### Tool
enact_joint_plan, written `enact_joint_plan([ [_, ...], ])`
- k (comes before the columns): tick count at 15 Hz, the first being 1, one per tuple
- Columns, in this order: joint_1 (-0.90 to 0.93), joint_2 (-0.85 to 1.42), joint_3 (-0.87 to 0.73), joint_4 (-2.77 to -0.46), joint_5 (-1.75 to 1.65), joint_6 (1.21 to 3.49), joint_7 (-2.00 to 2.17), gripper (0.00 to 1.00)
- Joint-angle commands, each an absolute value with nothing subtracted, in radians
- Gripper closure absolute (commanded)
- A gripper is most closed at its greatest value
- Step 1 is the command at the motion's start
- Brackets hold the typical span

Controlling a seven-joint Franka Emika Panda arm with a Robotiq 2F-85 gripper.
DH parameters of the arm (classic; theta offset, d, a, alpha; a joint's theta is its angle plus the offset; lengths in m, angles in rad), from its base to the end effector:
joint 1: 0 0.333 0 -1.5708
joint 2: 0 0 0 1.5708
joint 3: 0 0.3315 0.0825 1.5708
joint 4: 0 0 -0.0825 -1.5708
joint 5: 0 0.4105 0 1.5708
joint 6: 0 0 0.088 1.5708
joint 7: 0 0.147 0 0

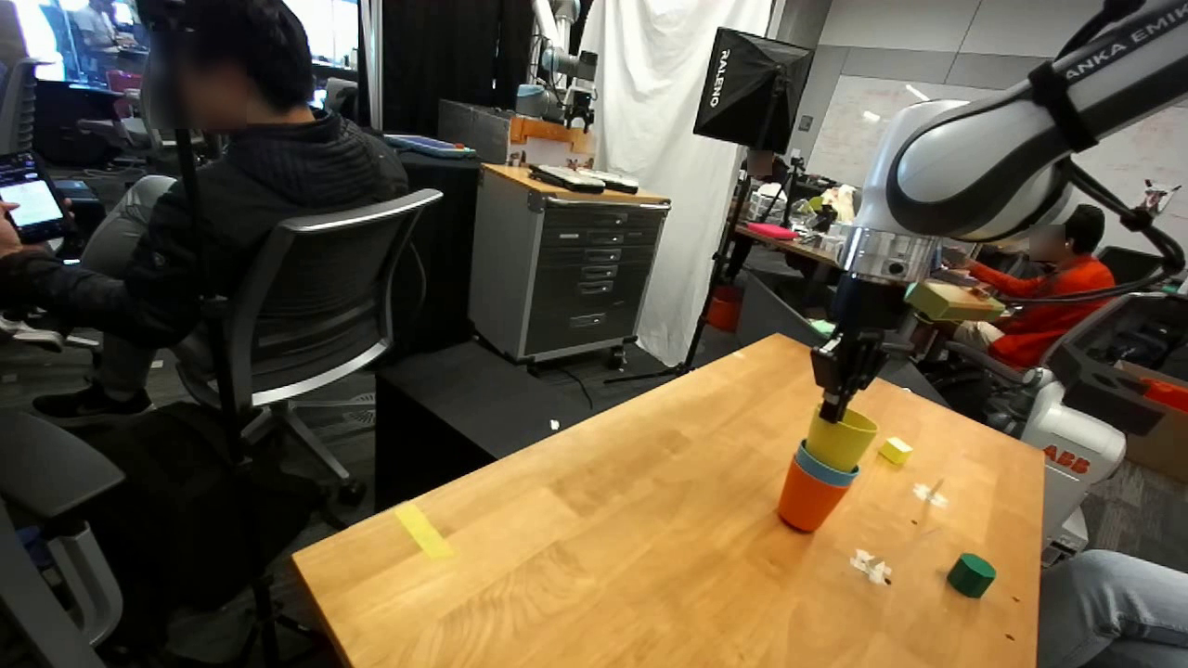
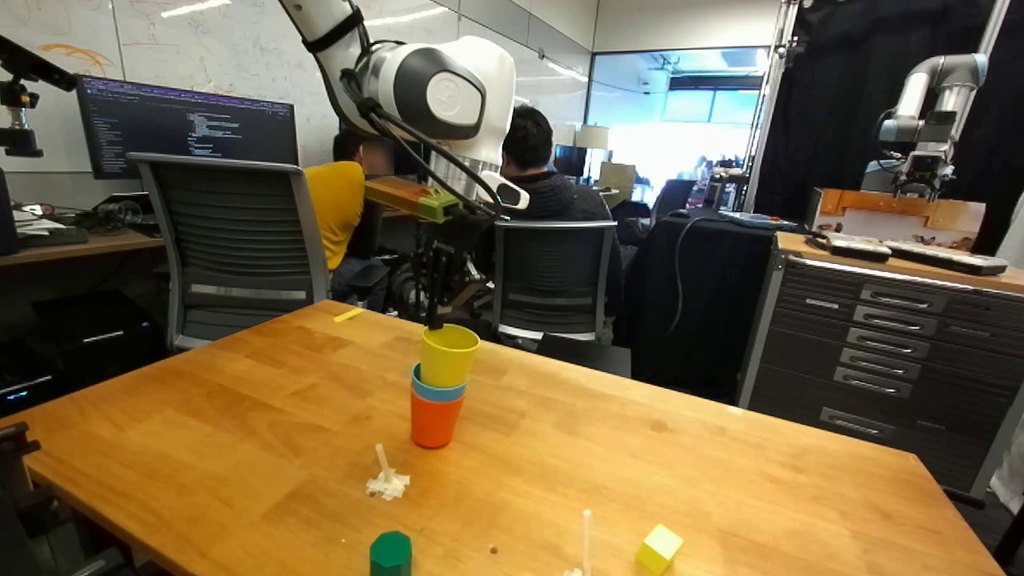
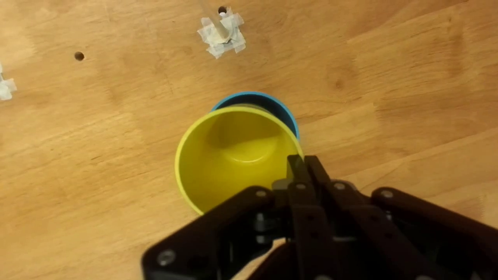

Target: Pick the blue cup and place it inside the orange cup. Then, put the yellow cup inside the orange cup

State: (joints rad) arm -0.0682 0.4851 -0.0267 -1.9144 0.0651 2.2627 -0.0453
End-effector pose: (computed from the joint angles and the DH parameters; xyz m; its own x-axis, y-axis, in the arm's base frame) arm 0.6305 -0.0562 0.1835 0.9869 -0.0888 -0.1350 -0.0947 -0.9948 -0.0377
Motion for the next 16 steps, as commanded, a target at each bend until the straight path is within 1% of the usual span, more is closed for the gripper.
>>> enact_joint_plan([
  [1, -0.065, 0.513, -0.027, -1.901, 0.052, 2.272, -0.047, 0.99],
  [16, -0.068, 0.556, -0.018, -1.907, 0.057, 2.332, -0.060, 0.99],
])
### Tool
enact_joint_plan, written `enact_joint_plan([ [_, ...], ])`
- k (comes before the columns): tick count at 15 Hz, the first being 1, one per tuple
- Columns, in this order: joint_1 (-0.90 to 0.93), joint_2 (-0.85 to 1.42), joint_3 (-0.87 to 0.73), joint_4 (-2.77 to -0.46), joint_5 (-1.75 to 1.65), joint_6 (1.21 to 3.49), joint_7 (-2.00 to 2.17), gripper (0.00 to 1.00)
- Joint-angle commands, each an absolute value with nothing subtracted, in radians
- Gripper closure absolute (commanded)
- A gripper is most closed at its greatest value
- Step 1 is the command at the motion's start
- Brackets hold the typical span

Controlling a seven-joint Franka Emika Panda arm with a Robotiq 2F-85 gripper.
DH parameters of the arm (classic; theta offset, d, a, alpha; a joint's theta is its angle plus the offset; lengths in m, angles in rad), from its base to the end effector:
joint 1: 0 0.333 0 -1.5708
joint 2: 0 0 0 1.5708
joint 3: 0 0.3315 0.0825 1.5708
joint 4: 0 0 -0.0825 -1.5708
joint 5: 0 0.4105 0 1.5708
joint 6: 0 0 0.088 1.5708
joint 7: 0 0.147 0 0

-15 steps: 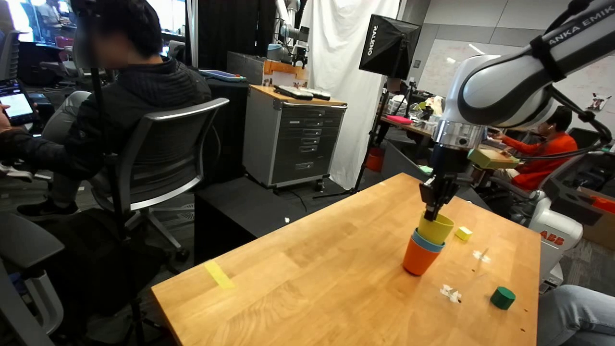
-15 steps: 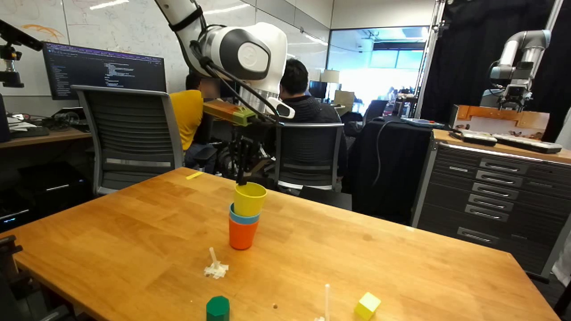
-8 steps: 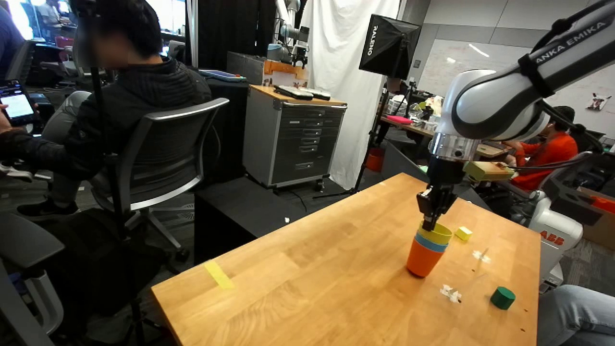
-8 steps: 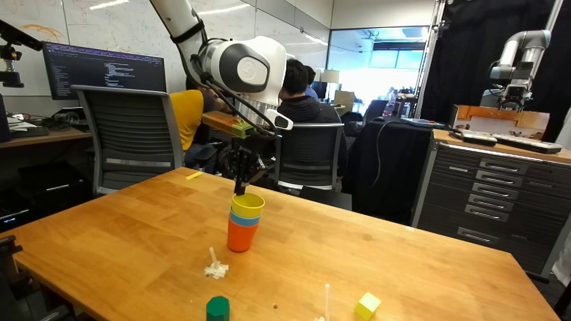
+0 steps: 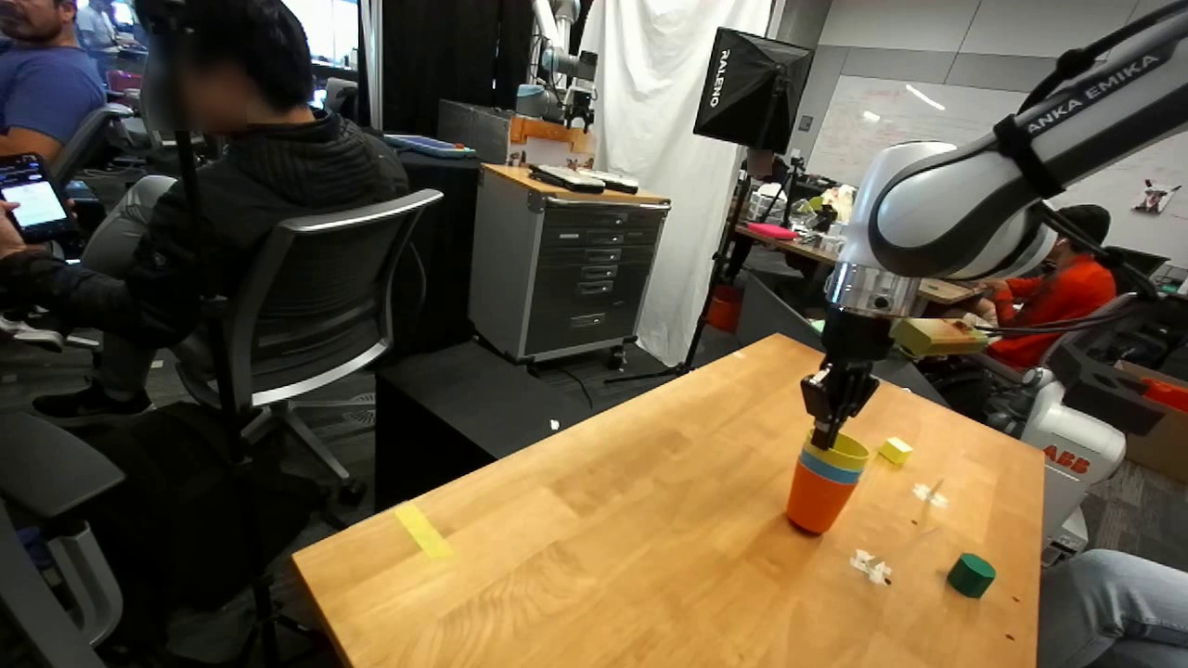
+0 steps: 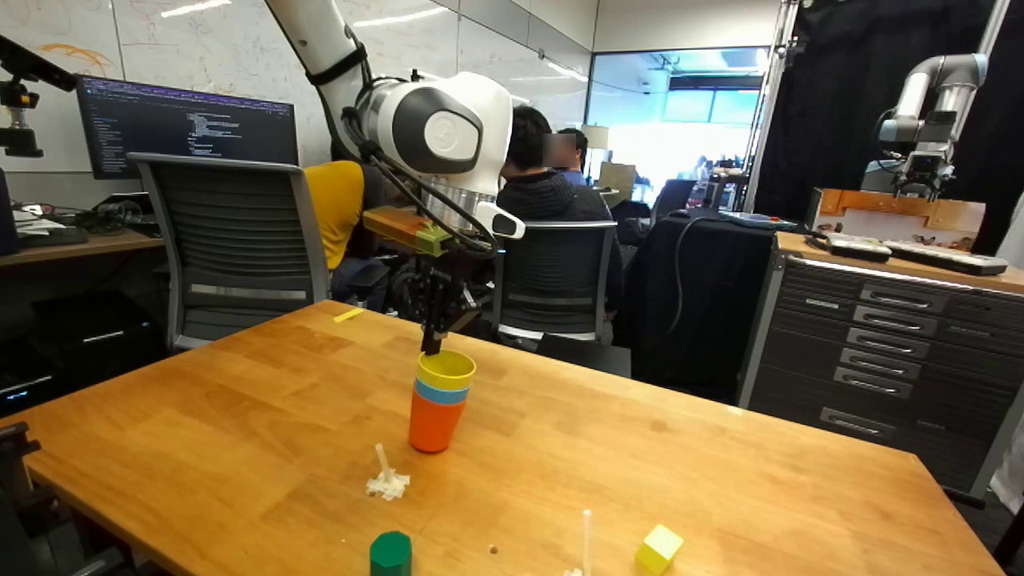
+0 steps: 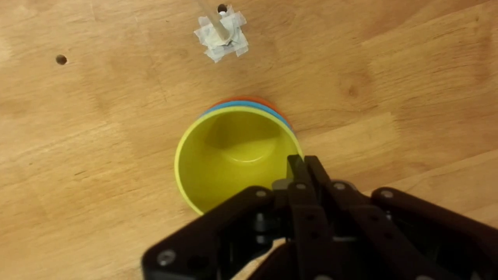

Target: Pick the blue cup and place it inside the orange cup. Then, put the yellow cup inside the orange cup

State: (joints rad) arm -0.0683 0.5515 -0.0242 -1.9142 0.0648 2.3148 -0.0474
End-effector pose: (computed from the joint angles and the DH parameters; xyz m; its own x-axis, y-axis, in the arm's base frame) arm 0.6277 -0.0552 0.1450 0.9851 -0.0862 -0.1490 -0.0924 -0.9951 -0.0350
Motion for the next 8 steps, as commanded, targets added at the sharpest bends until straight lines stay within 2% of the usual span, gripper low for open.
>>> enact_joint_plan([
  [1, -0.068, 0.549, -0.016, -1.917, 0.059, 2.340, -0.063, 0.99],
  [8, -0.058, 0.529, 0.008, -1.995, 0.058, 2.427, -0.087, 0.99],
])
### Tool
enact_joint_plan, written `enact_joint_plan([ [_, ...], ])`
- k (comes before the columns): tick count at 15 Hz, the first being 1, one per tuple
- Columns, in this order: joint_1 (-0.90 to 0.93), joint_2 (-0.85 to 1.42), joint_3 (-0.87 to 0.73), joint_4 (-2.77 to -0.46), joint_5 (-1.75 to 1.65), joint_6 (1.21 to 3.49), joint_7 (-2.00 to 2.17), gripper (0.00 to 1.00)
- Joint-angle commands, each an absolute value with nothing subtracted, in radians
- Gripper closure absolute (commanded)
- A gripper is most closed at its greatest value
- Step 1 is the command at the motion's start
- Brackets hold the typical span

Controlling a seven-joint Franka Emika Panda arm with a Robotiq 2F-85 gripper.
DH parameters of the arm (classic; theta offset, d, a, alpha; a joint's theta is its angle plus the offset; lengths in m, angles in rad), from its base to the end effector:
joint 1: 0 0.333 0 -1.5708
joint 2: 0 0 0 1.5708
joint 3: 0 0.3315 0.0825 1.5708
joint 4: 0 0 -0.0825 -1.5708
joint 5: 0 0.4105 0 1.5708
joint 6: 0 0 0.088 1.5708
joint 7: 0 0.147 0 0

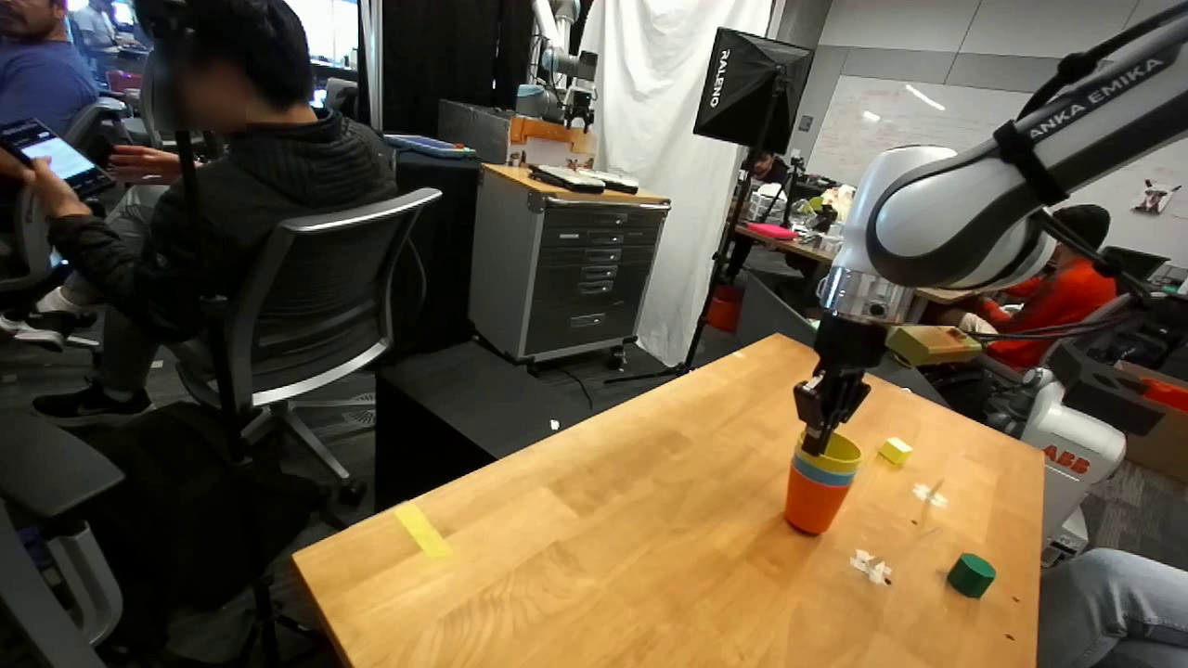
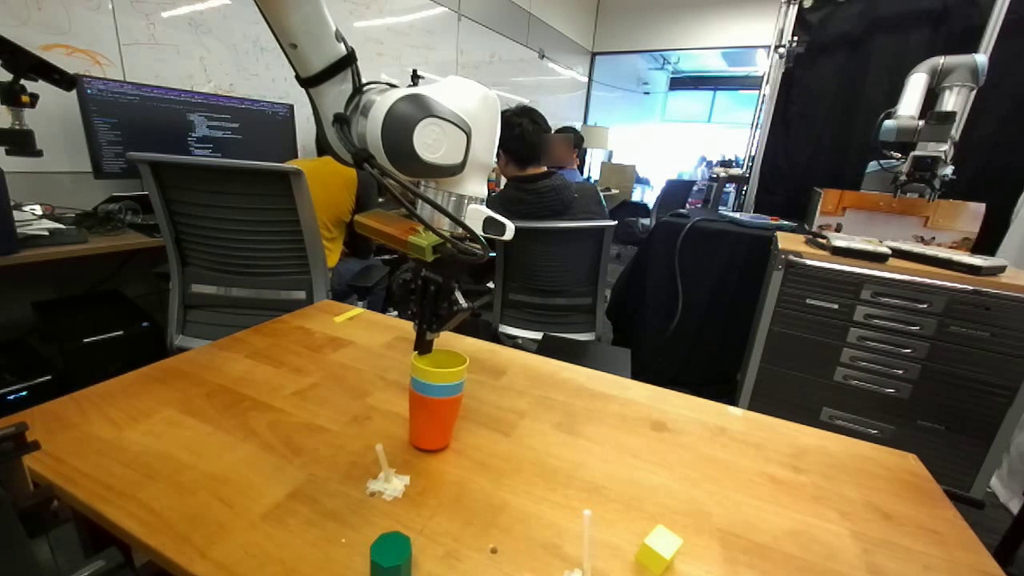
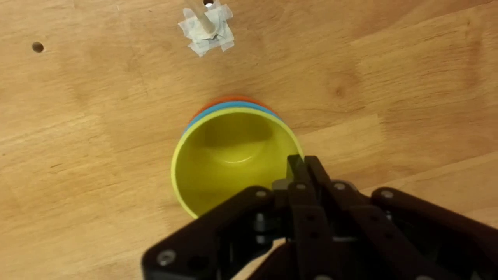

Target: Pick the blue cup and place it inside the orange cup. Then, put the yellow cup inside the orange cup

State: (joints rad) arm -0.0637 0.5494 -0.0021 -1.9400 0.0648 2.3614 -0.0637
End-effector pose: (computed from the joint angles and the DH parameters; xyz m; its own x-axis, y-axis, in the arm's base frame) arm 0.6256 -0.0386 0.1395 0.9909 -0.0475 -0.1258 -0.0537 -0.9975 -0.0463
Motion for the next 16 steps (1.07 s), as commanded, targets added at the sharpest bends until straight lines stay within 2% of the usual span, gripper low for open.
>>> enact_joint_plan([
  [1, -0.053, 0.522, 0.008, -2.018, 0.052, 2.452, -0.085, 0.99],
  [13, -0.060, 0.390, -0.008, -2.261, 0.058, 2.646, -0.074, 0.99],
  [15, -0.067, 0.382, -0.002, -2.273, 0.068, 2.652, -0.080, 0.92],
  [16, -0.069, 0.379, -0.002, -2.279, 0.070, 2.655, -0.080, 0.77],
])
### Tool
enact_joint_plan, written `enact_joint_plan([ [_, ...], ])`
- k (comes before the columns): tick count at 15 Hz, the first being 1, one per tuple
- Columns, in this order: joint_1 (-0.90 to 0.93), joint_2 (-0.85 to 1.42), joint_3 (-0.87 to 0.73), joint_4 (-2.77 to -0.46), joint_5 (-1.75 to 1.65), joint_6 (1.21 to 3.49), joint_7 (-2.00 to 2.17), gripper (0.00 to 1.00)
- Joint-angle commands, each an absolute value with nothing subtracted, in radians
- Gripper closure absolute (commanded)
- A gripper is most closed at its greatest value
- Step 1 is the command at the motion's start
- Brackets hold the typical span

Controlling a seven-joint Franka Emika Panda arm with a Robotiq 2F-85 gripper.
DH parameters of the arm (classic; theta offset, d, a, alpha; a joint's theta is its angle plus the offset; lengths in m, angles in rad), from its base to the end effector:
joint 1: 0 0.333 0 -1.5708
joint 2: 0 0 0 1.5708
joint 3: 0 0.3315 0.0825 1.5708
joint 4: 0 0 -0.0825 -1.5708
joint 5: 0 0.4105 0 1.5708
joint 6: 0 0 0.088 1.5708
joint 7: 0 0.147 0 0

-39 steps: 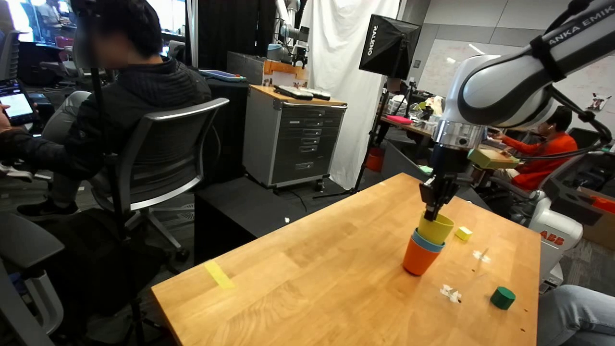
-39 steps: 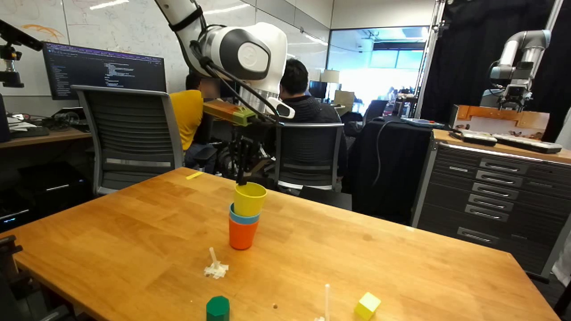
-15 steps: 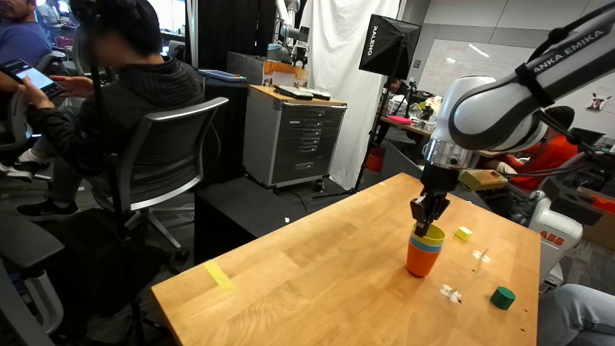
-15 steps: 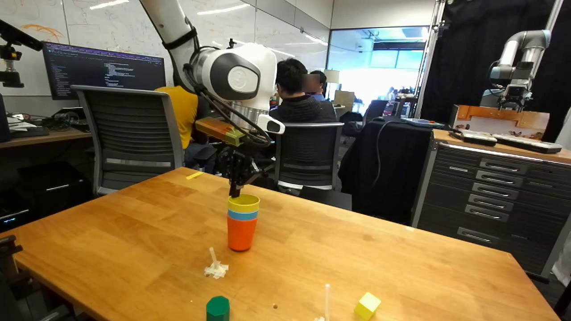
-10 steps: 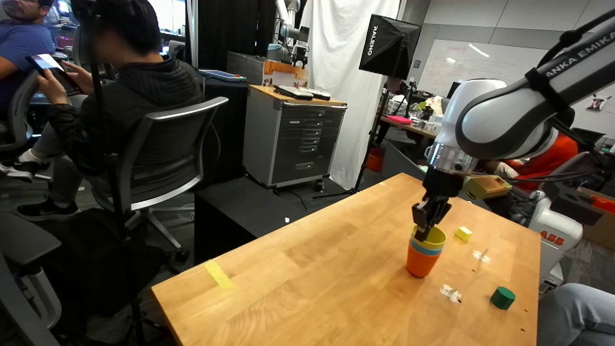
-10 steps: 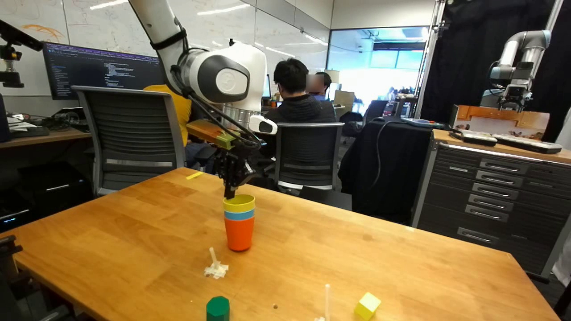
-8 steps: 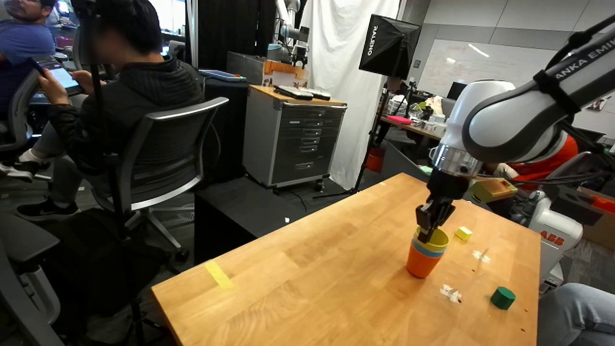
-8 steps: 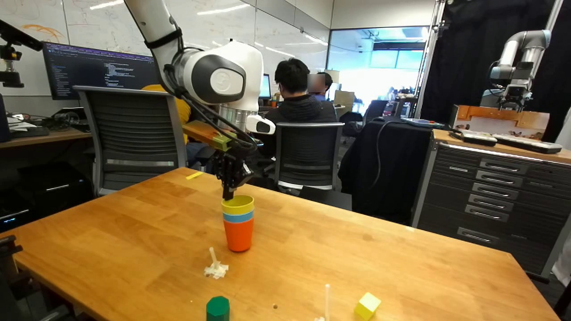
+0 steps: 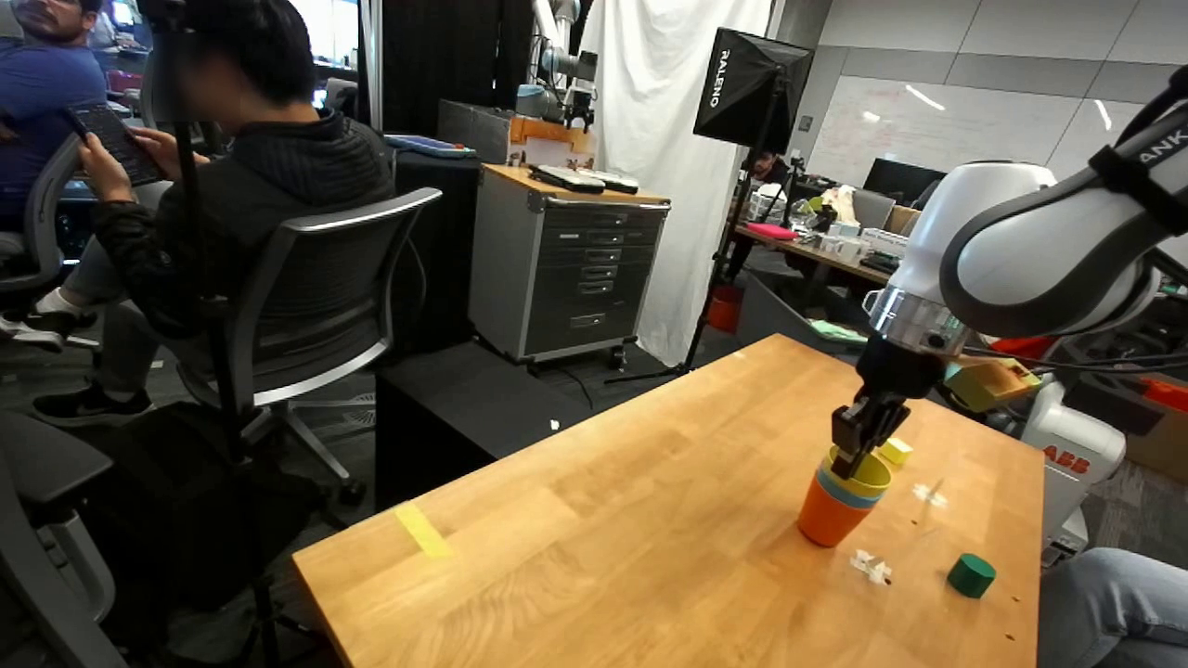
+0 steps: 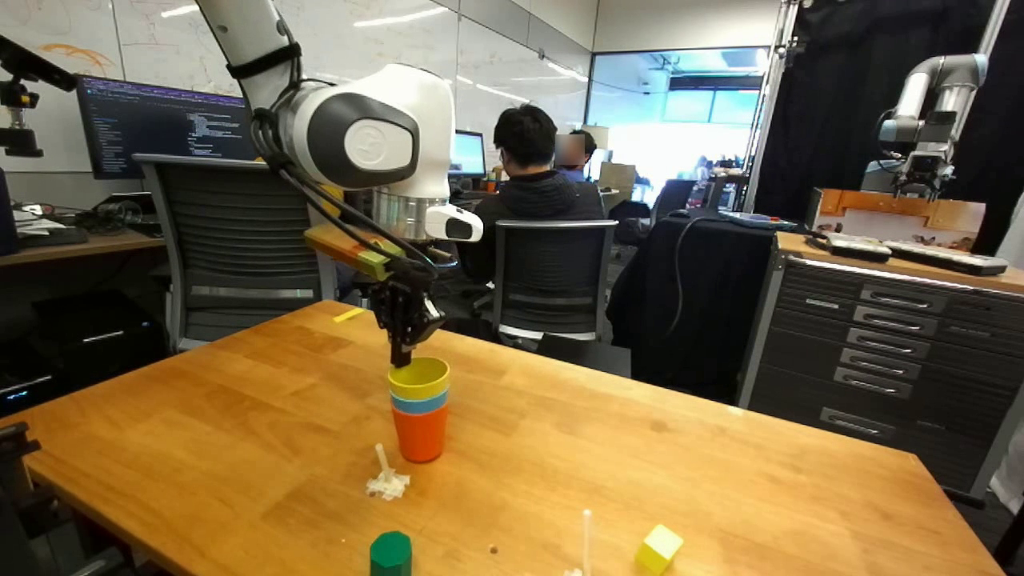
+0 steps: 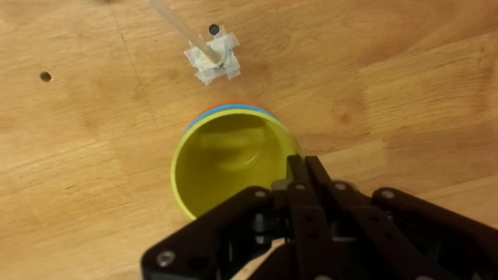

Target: Pick the blue cup and place it inside the orange cup. Then, put the yellow cup inside the orange cup

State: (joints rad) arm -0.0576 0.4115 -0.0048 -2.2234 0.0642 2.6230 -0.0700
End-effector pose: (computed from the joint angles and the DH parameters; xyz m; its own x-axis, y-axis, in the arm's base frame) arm 0.5647 -0.0357 0.1369 0.9988 -0.0478 -0.0106 -0.0481 -0.9984 -0.0300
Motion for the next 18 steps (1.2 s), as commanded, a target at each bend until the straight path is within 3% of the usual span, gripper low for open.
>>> enact_joint_plan([
  [1, -0.072, 0.376, 0.000, -2.283, 0.073, 2.655, -0.082, 0.68],
  [2, -0.075, 0.374, 0.001, -2.288, 0.075, 2.659, -0.084, 0.67],
  [11, -0.078, 0.312, 0.014, -2.320, 0.076, 2.702, -0.095, 0.01],
  [18, -0.048, 0.146, 0.059, -2.418, 0.055, 2.720, -0.206, 0.00],
])
